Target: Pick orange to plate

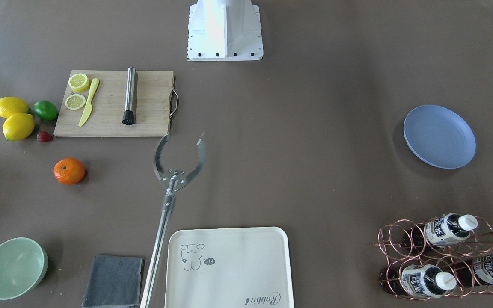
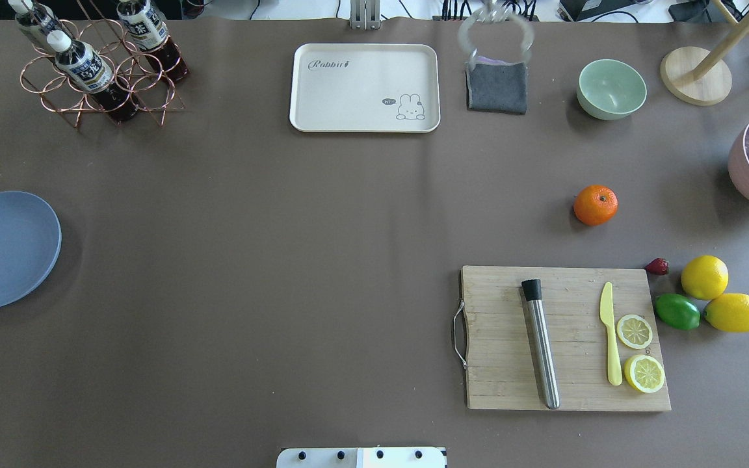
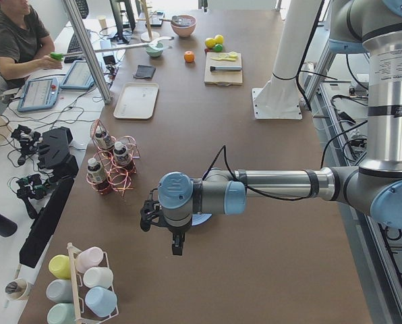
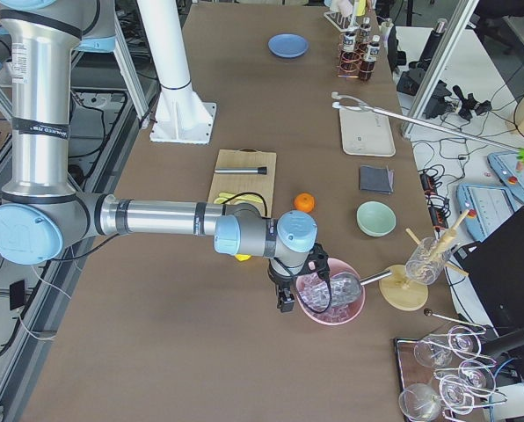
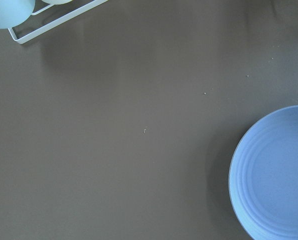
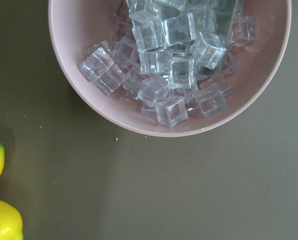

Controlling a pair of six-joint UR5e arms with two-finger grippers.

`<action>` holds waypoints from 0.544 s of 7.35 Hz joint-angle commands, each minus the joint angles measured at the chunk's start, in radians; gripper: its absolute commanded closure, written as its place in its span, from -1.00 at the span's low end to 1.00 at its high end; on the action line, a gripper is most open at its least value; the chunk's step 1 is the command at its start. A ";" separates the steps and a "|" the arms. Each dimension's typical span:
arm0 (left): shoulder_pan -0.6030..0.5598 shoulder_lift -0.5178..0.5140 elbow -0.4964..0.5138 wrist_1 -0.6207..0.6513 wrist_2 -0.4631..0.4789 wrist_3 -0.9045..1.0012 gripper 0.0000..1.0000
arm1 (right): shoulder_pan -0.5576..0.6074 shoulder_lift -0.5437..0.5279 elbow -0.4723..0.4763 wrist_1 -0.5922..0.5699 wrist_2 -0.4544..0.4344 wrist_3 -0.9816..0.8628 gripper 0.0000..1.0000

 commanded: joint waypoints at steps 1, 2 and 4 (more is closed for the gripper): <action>0.000 0.001 0.004 0.008 0.001 0.002 -0.95 | 0.000 -0.009 0.004 0.001 0.002 -0.001 -1.00; 0.000 0.002 0.004 0.006 0.001 0.002 -0.95 | 0.000 -0.009 0.003 0.001 0.002 -0.001 -1.00; 0.001 0.002 0.004 0.008 0.002 0.002 -0.95 | 0.000 -0.009 0.006 0.001 0.005 -0.001 -1.00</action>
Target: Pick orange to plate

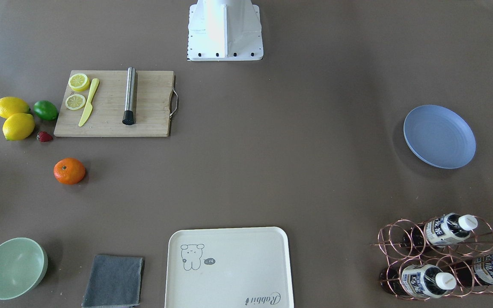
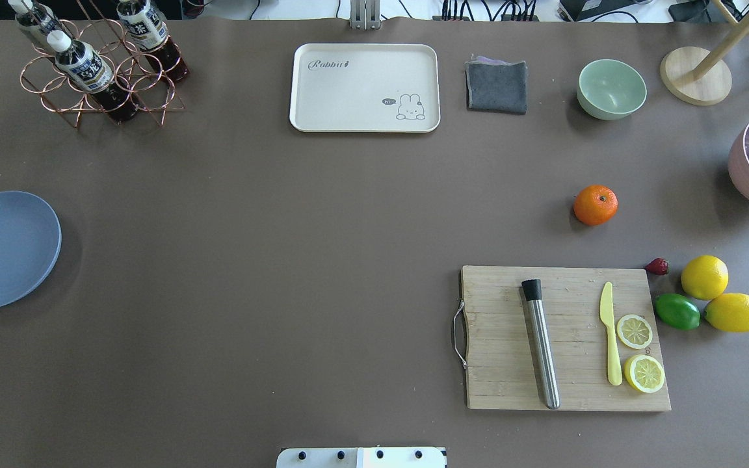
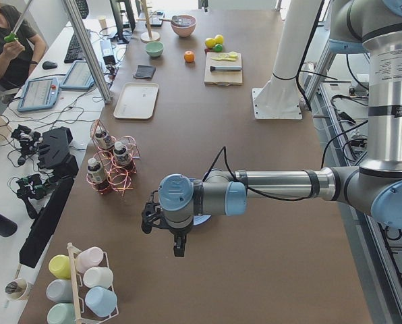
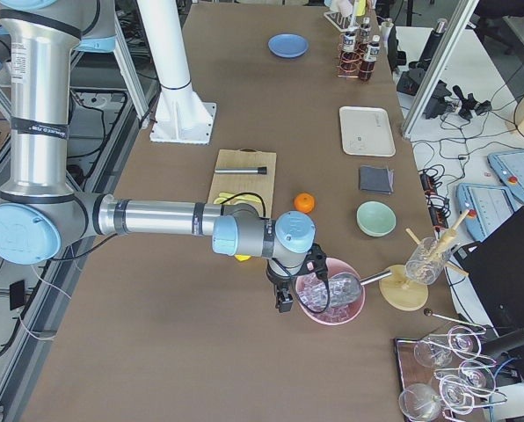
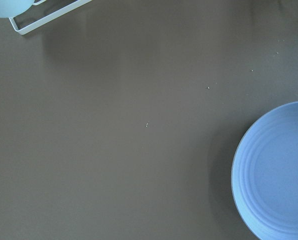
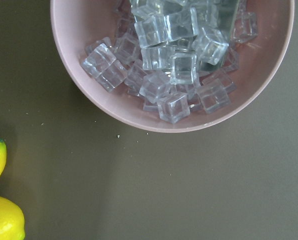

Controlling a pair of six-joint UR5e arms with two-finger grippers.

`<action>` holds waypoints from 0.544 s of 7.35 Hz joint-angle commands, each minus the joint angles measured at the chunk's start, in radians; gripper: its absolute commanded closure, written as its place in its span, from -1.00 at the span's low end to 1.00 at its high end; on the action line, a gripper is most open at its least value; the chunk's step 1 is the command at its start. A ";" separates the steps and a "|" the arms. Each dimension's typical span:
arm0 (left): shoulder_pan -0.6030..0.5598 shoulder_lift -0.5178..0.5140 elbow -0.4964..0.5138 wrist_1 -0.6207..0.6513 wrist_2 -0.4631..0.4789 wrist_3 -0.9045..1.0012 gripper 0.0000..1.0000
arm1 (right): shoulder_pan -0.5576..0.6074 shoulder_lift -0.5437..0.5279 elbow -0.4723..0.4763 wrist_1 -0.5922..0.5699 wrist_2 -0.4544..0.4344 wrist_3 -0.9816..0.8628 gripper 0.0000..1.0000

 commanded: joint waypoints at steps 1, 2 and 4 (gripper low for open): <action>0.003 0.019 -0.003 -0.001 -0.004 -0.001 -0.95 | 0.000 -0.001 -0.004 0.000 -0.001 -0.001 -1.00; 0.017 0.016 0.000 0.000 -0.002 -0.006 -0.95 | 0.000 -0.002 -0.004 0.000 -0.001 -0.004 -1.00; 0.034 0.022 -0.002 -0.006 0.004 0.000 -0.95 | 0.000 -0.002 -0.002 0.000 0.000 -0.004 -1.00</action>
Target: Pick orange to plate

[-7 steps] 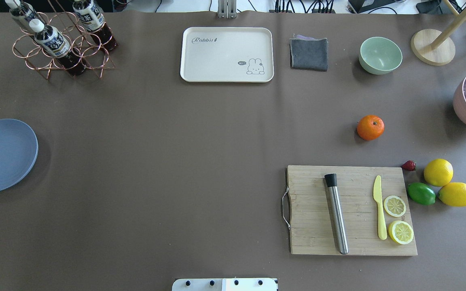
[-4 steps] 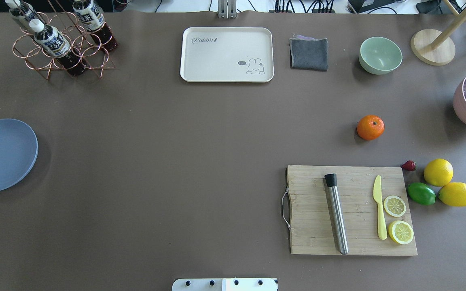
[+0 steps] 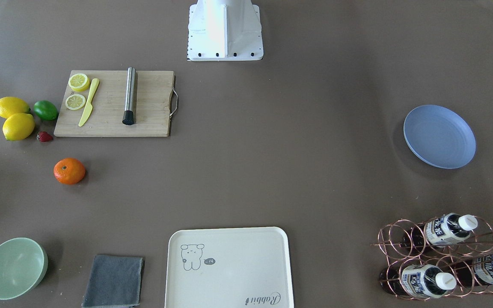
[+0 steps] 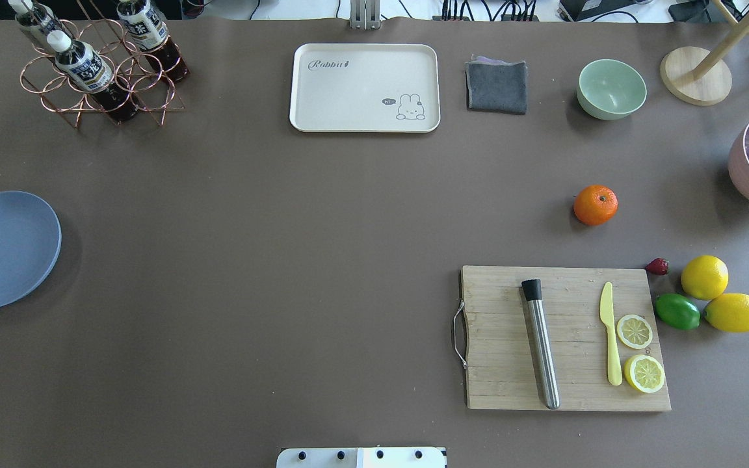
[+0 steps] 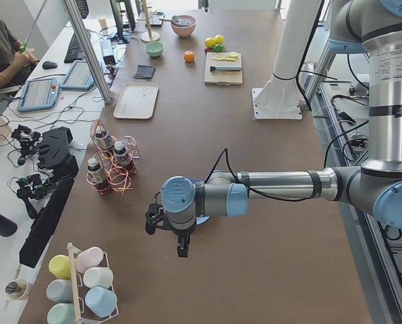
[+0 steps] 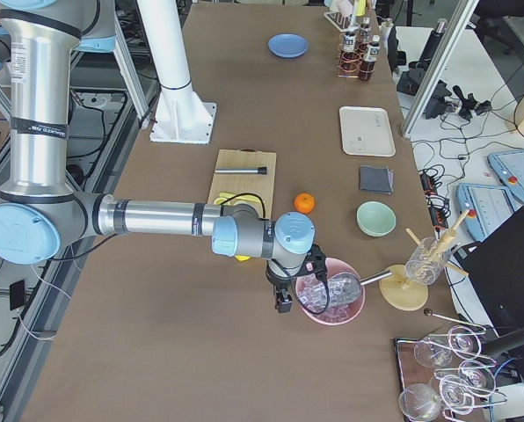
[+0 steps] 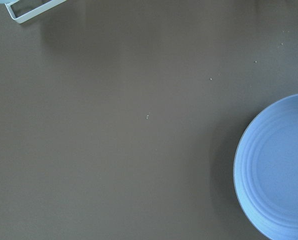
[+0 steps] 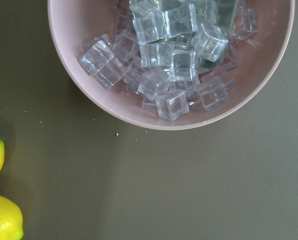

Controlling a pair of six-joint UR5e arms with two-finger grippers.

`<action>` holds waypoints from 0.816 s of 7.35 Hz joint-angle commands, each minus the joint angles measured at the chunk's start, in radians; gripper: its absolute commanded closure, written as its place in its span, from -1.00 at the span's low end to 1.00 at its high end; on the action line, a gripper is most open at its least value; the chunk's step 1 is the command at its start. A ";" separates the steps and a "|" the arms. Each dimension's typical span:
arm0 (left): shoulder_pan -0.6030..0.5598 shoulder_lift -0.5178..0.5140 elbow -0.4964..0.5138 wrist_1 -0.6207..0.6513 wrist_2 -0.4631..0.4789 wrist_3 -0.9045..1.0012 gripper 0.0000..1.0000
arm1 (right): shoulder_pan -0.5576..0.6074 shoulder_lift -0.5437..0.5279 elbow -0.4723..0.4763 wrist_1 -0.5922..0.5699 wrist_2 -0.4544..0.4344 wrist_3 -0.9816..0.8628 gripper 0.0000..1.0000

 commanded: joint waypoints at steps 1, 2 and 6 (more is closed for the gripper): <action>0.013 0.002 -0.007 -0.005 0.003 -0.001 -0.95 | 0.000 0.000 -0.002 0.000 0.002 0.001 -1.00; 0.014 0.003 -0.012 -0.005 0.001 -0.001 -0.95 | 0.000 0.000 0.001 0.000 0.002 0.000 -1.00; 0.032 -0.004 -0.030 -0.005 -0.001 -0.002 -0.95 | 0.000 -0.006 0.016 0.000 0.004 -0.002 -1.00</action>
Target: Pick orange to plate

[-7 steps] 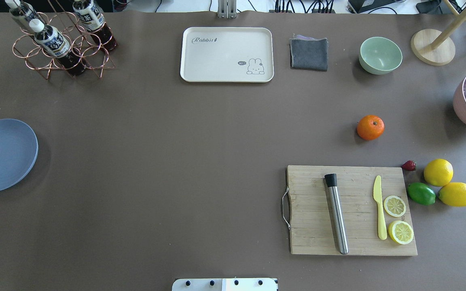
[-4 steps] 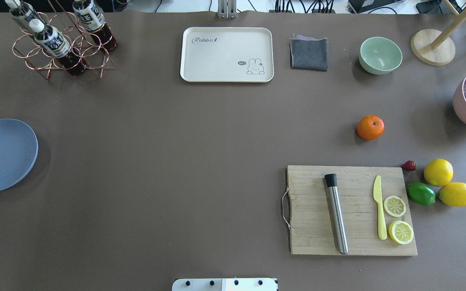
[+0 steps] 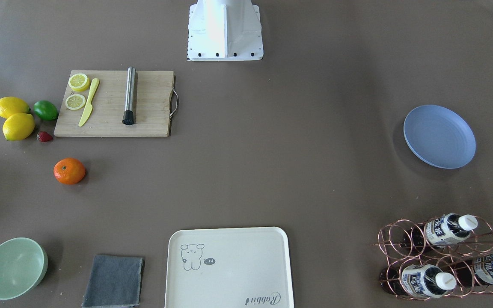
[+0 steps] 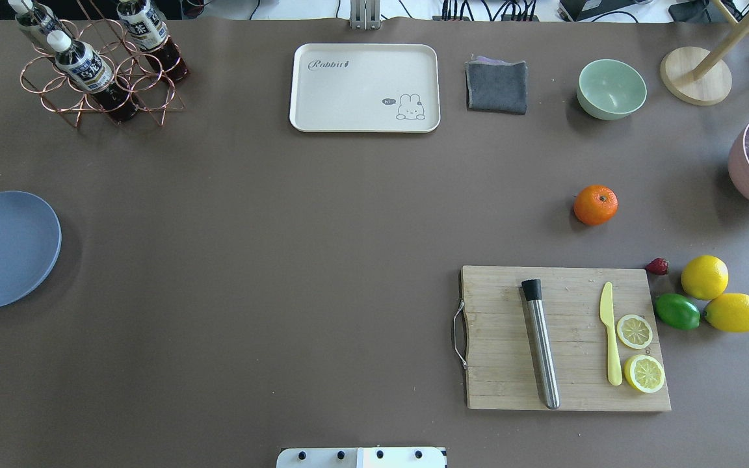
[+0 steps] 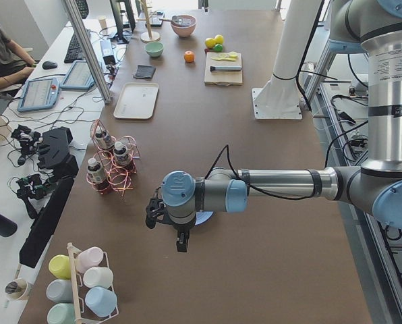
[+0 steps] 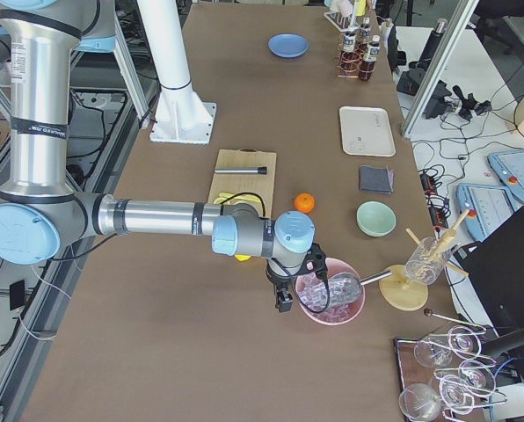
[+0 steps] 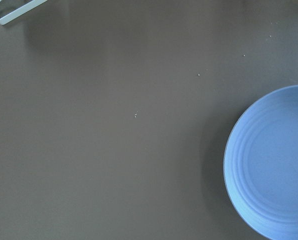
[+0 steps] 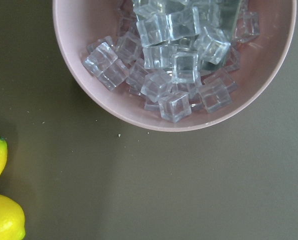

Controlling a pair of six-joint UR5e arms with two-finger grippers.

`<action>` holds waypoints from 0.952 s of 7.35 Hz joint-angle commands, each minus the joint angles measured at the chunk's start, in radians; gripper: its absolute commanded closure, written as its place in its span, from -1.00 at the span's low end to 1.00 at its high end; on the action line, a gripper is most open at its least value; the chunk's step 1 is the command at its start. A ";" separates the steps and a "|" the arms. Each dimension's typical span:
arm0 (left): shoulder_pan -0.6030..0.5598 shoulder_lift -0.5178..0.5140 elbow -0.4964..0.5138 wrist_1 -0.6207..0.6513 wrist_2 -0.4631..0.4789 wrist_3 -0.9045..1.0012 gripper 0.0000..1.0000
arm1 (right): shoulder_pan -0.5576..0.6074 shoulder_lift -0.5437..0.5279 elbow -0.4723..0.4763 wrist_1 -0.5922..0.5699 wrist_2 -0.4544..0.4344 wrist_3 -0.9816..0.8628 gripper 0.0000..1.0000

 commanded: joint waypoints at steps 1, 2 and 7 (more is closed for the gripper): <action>0.012 -0.005 -0.003 0.000 0.001 0.006 -0.95 | 0.000 -0.003 0.010 0.000 -0.001 0.005 -1.00; 0.013 0.003 -0.008 -0.003 0.000 0.010 -0.95 | 0.000 -0.004 0.008 0.002 -0.001 0.005 -1.00; 0.013 0.002 -0.025 -0.006 0.003 0.003 -0.95 | 0.000 -0.009 0.014 0.002 0.001 -0.004 -1.00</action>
